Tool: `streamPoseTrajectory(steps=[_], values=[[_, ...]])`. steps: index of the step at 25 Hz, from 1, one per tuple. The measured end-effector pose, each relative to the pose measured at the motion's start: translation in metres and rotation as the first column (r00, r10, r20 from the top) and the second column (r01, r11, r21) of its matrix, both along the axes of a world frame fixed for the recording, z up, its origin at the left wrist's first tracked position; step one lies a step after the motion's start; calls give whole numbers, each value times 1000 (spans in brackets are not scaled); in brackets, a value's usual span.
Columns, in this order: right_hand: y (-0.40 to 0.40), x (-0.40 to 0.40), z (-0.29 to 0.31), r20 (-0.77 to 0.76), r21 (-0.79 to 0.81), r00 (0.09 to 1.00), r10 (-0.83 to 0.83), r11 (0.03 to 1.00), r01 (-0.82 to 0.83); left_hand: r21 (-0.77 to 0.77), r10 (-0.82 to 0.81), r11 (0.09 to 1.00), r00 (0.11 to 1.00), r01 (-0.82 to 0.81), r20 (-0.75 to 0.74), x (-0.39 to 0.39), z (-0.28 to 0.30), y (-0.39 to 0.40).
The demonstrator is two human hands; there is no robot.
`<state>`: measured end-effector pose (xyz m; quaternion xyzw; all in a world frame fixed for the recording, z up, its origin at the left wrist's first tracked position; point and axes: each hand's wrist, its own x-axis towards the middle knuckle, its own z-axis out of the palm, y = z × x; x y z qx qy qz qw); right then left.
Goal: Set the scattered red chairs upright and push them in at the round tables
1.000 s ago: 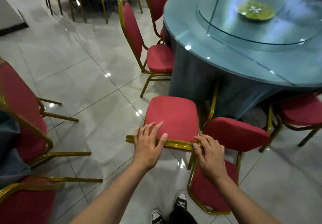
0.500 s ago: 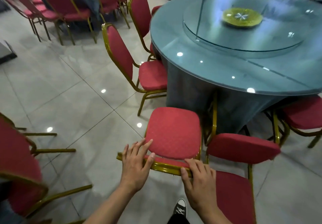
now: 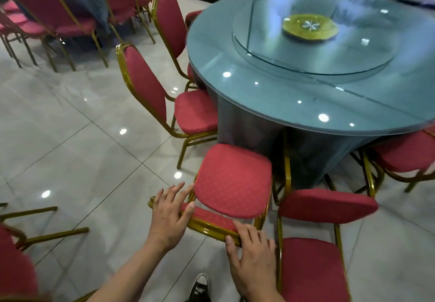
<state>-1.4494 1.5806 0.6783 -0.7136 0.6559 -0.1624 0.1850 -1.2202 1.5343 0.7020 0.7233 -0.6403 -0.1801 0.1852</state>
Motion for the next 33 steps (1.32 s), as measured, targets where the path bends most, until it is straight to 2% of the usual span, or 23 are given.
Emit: streamPoseTrajectory(steps=[6,10,23,28,33], values=[[-36,34,-6,62,-16,997,-53,998,54,36,-80,996,997,80,18,31,-2,-64],[-82,54,-7,33,-32,991,-131,991,132,28,-111,993,993,110,34,48,-7,-114],[-193,69,-1,-18,-40,992,-124,992,123,31,-185,982,982,186,-34,73,-15,-236],[-211,60,-1,-23,-4,994,-110,994,110,11,-187,982,981,188,-46,65,-10,-249],[-210,58,5,-23,65,997,-77,995,78,81,-195,977,980,198,-41,67,-6,-250]])
